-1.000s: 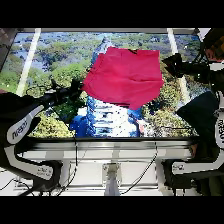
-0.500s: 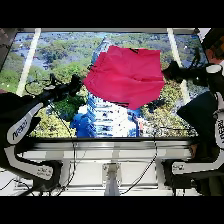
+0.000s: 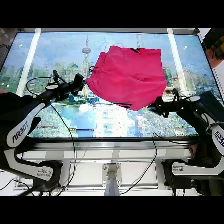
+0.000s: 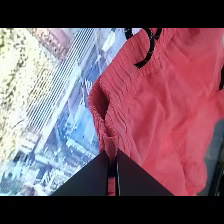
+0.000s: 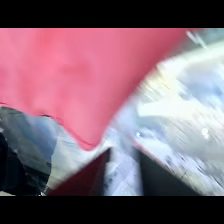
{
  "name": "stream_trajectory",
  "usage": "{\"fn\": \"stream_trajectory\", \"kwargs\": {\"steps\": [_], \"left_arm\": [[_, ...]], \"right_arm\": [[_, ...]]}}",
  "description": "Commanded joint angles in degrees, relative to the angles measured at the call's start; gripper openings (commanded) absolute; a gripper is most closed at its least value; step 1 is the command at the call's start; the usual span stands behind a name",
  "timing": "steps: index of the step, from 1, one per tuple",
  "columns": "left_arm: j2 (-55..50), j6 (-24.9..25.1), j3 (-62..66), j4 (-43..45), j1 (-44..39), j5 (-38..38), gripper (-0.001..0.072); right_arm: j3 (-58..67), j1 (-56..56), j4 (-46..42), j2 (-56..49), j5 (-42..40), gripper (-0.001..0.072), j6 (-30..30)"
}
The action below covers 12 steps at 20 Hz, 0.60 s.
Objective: Fold the clothes and pants, and hang the long-sleeved shirts on hangers.
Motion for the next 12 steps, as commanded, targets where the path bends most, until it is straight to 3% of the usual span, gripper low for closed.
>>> {"fn": "stream_trajectory", "kwargs": {"steps": [1, 11, 12], "left_arm": [[0.04, 0.11, 0.07, 0.26, -0.7, -0.02, 0.0019], [0.04, 1.62, 0.07, 0.26, -1.33, 0.0, 0.0019], [0.11, 1.62, 0.07, 0.26, -1.2, 0.04, 0.002]], "right_arm": [[-4.48, 1.27, 1.22, 0.13, -6.95, 0.0445, 4.2], [-4.42, 3.06, 7.67, 0.15, -15.15, 0.0429, 4.04], [-3.87, 3.06, 7.85, 0.15, -15.37, 0.0269, 4.04]]}}
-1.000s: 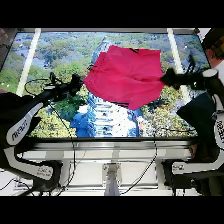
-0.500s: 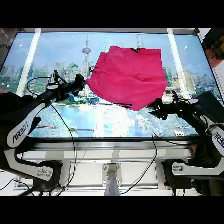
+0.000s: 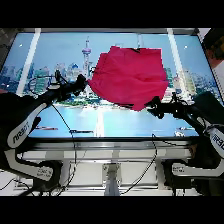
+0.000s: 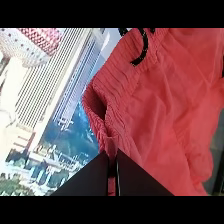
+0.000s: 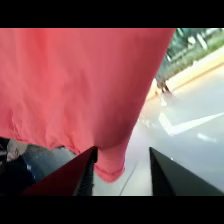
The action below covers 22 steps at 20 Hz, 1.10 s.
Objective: Fold the clothes and pants, and hang the long-sleeved shirts on hangers.
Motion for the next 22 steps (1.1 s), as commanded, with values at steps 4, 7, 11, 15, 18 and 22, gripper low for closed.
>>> {"fn": "stream_trajectory", "kwargs": {"steps": [4, 7, 11, 15, 18, 22], "left_arm": [[1.81, 4.92, 0.07, 1.9, 1.03, 0.96, 0.0018], [2.95, 5.22, 0.07, 9.46, 0.46, 1.88, 0.0017], [3.02, 5.22, 0.07, 15.32, -1.62, 1.81, 0.0017], [3.02, 5.2, 0.07, 17.66, -3.96, 1.81, 0.0017], [3.02, 4.94, 0.07, 17.62, -4.61, 1.27, 0.0017], [3.02, 4.96, 0.04, 17.64, -5.55, 0.02, 0.0018]], "right_arm": [[6.16, 0.11, 0.52, 0.7, 2.34, 0.0009, -2.01], [10.71, 0.17, -4.28, 4.63, 11.1, 0.0008, -1.92], [17.53, 1.05, -5.51, 8.26, 12.7, 0.0007, 0.37], [27.87, 8.24, -5.6, 3.8, 8.81, 0.0007, 3.26], [37.07, 16.06, -5.7, -3.76, -2.69, 0.0024, 3.72], [49.07, 22.36, -6.54, -13.2, -21.42, 0.0285, 3.56]]}}
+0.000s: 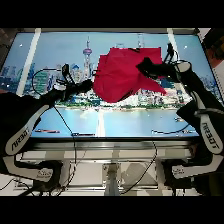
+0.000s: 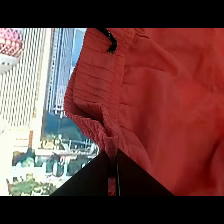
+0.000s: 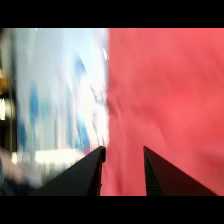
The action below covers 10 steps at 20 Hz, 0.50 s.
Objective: Fold the clothes and pants, and hang the long-sleeved shirts on hangers.
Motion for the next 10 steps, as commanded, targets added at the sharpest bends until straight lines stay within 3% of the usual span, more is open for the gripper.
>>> {"fn": "stream_trajectory", "kwargs": {"steps": [1, 4, 5, 6, 10], "left_arm": [[0.02, -0.11, 0.02, 0.39, -0.85, -0.81, 0.0018], [0.02, -0.11, 0.02, 0.39, -0.85, -1.03, 0.0018], [0.02, -0.11, 0.02, 0.39, -0.85, -1.05, 0.0018], [0.02, -0.11, 0.02, 0.39, -0.85, -1.05, 0.0018], [0.02, -0.11, 0.02, 0.39, -0.81, -1.46, 0.0018]], "right_arm": [[10.95, 4.66, -2.51, -7.87, -12.92, 0.0285, 0.33], [14.97, 3.19, -4.83, -9.7, -5.75, 0.028, 0.33], [15.04, 2.19, -6.23, -9.38, -1.77, 0.0191, 0.33], [15.04, 0.76, -7.85, -9.14, 3.56, 0.0015, 0.37], [14.91, -6.12, -9.7, -8.74, 21.35, 0.0006, 0.22]]}}
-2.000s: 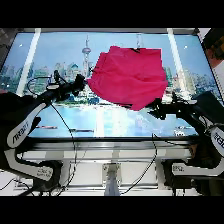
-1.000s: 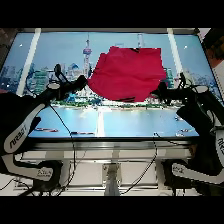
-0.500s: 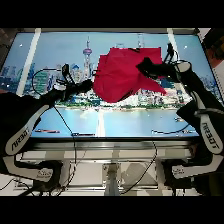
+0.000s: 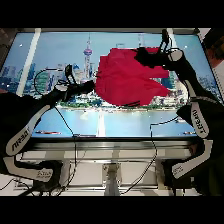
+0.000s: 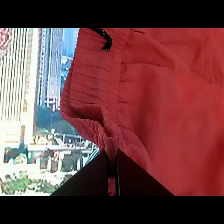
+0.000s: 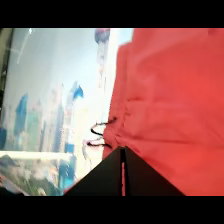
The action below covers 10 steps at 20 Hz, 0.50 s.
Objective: Fold the clothes and pants, and hang the long-sleeved shirts on hangers.
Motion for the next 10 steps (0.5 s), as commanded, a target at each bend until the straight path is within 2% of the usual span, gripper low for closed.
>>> {"fn": "stream_trajectory", "kwargs": {"steps": [1, 5, 10], "left_arm": [[0.02, 0.0, 0.02, 0.02, 0.0, -0.31, 0.0019], [0.02, 0.0, 0.02, 0.02, 0.0, -0.31, 0.0018], [0.02, 0.0, 0.02, 0.02, 0.0, -0.31, 0.0018]], "right_arm": [[-0.04, -5.11, -3.17, 0.68, 13.84, 0.0007, -0.24], [-10.12, -10.75, -5.62, 7.56, 15.37, 0.0006, -2.71], [-32.09, -18.27, -5.38, 18.86, 14.29, 0.0007, -4.17]]}}
